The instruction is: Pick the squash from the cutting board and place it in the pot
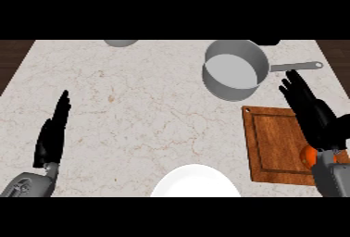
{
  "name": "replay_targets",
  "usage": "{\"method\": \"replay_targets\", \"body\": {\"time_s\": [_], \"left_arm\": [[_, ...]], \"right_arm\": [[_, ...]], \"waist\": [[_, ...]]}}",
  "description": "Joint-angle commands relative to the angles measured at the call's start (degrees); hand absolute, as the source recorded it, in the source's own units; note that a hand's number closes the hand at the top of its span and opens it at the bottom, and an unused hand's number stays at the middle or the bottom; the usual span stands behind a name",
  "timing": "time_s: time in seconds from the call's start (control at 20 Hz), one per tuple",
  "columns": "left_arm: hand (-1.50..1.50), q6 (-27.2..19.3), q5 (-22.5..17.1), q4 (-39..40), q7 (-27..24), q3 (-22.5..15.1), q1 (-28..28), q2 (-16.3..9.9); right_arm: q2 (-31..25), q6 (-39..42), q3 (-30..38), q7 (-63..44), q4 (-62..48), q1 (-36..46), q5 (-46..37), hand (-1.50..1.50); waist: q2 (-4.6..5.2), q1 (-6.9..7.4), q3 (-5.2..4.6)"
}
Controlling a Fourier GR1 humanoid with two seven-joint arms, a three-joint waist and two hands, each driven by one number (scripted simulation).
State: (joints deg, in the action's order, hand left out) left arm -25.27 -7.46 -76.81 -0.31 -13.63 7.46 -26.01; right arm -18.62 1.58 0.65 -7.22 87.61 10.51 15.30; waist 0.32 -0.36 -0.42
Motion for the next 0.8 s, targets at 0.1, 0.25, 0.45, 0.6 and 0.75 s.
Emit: {"method": "replay_targets", "body": {"time_s": [0.1, 0.25, 0.45, 0.6, 0.75], "left_arm": [[0.00, 2.2, 0.2, 1.2, 2.6, 2.5, -1.2, -4.0], [0.00, 2.5, 0.9, 2.0, 4.4, 3.4, -2.3, -7.4], [0.00, 2.6, -2.0, 3.6, 8.7, 3.4, -4.0, -5.1], [0.00, 4.2, -2.5, 2.1, 11.8, 2.4, -3.4, -5.2], [0.00, 5.0, -2.8, -0.8, 17.0, 2.6, -0.6, -6.7]], "right_arm": [[-1.6, -11.2, 4.6, 0.7, 0.1, -4.1, -8.3, 1.50], [-3.8, -22.4, 11.1, -0.1, -3.6, -4.0, -14.2, 1.50], [-9.0, -40.2, 16.6, 1.0, -4.8, -8.4, -29.7, -1.50], [-0.7, -51.5, 10.8, 2.8, -3.0, -12.5, -39.9, -1.50], [2.0, -56.2, 6.5, -5.9, 0.4, -14.8, -51.0, -1.50]], "waist": [[-0.46, -0.17, 0.41], [-0.34, -0.06, 0.42], [-0.17, -3.04, 0.12], [-0.32, -0.65, 0.33], [-0.47, -0.06, 0.23]]}}
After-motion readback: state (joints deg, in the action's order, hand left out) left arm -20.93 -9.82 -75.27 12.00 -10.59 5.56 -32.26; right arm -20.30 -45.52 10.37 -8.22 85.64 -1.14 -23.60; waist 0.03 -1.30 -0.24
